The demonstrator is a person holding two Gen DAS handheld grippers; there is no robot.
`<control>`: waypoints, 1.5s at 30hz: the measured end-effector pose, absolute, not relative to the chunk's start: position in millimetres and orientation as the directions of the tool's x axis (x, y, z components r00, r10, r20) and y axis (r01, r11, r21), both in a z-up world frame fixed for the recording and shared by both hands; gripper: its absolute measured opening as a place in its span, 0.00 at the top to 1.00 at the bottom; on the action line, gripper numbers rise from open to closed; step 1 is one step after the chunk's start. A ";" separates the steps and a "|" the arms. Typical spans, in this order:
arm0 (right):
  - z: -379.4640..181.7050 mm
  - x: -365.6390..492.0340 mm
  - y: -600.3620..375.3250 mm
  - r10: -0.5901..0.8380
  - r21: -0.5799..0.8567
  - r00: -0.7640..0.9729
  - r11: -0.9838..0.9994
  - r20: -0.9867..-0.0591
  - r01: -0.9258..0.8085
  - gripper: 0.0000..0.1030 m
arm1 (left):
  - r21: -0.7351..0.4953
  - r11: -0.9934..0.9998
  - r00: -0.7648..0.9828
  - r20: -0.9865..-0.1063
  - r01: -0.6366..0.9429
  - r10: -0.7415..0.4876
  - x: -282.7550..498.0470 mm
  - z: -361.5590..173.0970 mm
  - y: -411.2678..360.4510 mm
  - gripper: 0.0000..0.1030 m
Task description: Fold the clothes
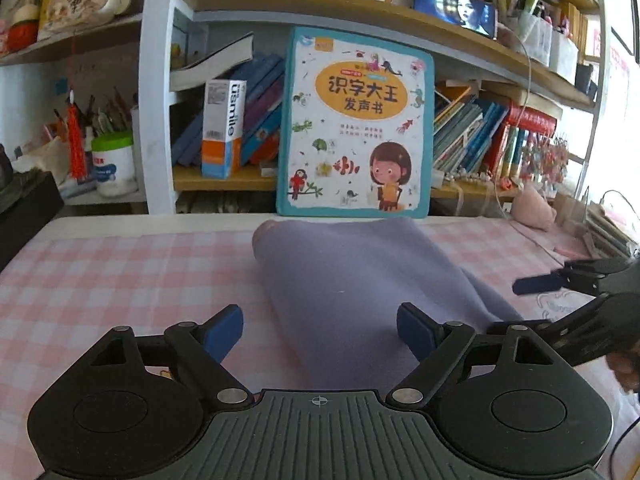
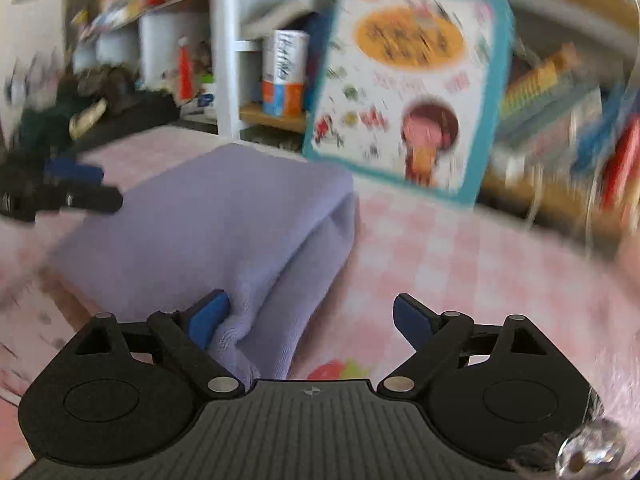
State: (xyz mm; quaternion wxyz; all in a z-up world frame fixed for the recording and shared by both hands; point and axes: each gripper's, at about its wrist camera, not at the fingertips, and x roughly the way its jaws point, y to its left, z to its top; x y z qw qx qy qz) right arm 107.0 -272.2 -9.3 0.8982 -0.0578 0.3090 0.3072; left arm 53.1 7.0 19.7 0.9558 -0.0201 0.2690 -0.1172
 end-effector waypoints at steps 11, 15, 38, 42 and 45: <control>-18.7 139.1 -305.4 0.681 0.547 0.419 0.732 -0.600 -0.406 0.20 | -0.504 0.845 0.701 -0.538 0.178 -0.468 98.8 -12.6 43.8 0.16; -22.5 141.2 -293.7 0.696 0.574 0.404 0.718 -0.594 -0.394 0.39 | -0.591 0.787 0.666 -0.518 0.175 -0.537 109.9 -26.8 46.4 0.21; -14.0 88.1 -293.5 0.743 0.642 0.353 0.669 -0.569 -0.373 0.43 | -0.629 0.741 0.543 -0.547 0.236 -0.637 75.1 -24.5 51.4 0.34; -22.7 95.5 -294.9 0.747 0.674 0.351 0.663 -0.565 -0.326 0.41 | -0.639 0.725 0.544 -0.524 0.257 -0.655 78.6 -30.9 49.5 0.31; -22.5 95.4 -291.9 0.744 0.664 0.361 0.667 -0.563 -0.339 0.43 | -0.626 0.732 0.551 -0.523 0.270 -0.650 77.2 -30.3 47.8 0.31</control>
